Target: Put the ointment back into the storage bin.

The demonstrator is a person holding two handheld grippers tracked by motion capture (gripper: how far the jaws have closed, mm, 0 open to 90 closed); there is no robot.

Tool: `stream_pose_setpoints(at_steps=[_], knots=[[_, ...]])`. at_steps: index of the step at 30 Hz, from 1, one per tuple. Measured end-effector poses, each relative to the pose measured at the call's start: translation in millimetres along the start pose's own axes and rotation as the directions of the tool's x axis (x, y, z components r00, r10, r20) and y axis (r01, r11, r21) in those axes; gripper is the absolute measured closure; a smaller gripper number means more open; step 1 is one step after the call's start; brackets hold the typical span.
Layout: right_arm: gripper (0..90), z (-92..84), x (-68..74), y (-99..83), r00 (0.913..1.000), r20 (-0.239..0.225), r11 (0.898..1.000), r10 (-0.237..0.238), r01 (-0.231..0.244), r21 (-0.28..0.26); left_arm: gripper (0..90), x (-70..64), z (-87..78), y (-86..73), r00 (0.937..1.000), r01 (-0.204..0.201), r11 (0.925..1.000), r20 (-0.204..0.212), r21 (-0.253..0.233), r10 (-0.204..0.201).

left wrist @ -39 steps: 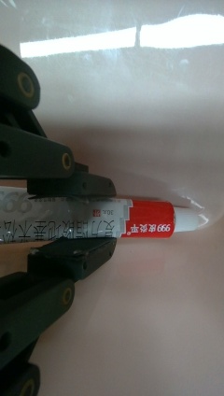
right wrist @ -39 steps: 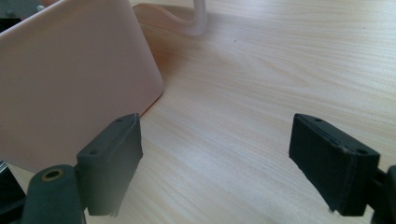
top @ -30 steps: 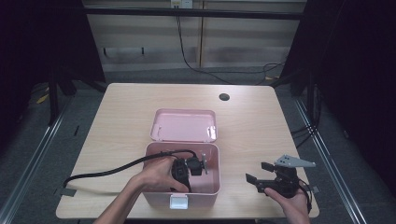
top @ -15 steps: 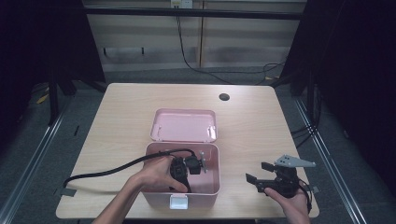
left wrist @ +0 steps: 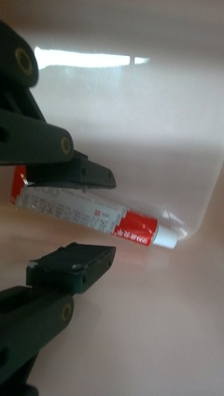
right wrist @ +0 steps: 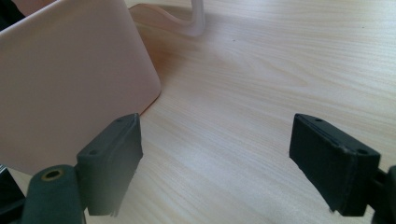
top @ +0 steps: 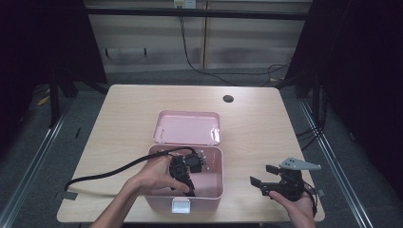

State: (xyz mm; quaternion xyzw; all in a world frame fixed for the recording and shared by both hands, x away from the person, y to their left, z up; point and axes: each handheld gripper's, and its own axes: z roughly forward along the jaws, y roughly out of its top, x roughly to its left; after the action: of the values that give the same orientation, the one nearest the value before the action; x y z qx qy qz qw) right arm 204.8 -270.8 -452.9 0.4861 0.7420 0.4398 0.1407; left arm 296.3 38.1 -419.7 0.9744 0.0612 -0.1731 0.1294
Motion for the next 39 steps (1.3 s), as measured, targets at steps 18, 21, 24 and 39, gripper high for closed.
stream_pose_setpoints(at_steps=[18, 21, 24, 39], knots=[[16.8, -0.2, 0.3, 0.0, 1.0000, -0.003, 1.000, -0.003, 0.003, -0.003, 59.1, -15.1, -32.2, -2.0, 0.9982, -0.029, 0.9985, -0.054, -0.045, 0.027], [16.8, -0.4, 0.2, -0.2, 1.0000, -0.002, 1.000, -0.002, 0.002, -0.003, 58.6, -15.7, -36.0, -3.5, 0.9975, -0.035, 0.9985, -0.063, -0.043, 0.032], [16.8, -0.2, 0.2, -0.1, 1.0000, -0.002, 1.000, -0.003, 0.003, -0.002, 56.4, -18.4, -40.4, -5.6, 0.9976, -0.030, 0.9975, -0.064, -0.064, 0.026], [16.7, -0.2, 0.1, -0.1, 1.0000, -0.002, 1.000, -0.002, 0.002, -0.002, 45.9, -25.0, -62.0, -14.8, 0.9974, -0.045, 0.9954, -0.059, -0.084, 0.040]])
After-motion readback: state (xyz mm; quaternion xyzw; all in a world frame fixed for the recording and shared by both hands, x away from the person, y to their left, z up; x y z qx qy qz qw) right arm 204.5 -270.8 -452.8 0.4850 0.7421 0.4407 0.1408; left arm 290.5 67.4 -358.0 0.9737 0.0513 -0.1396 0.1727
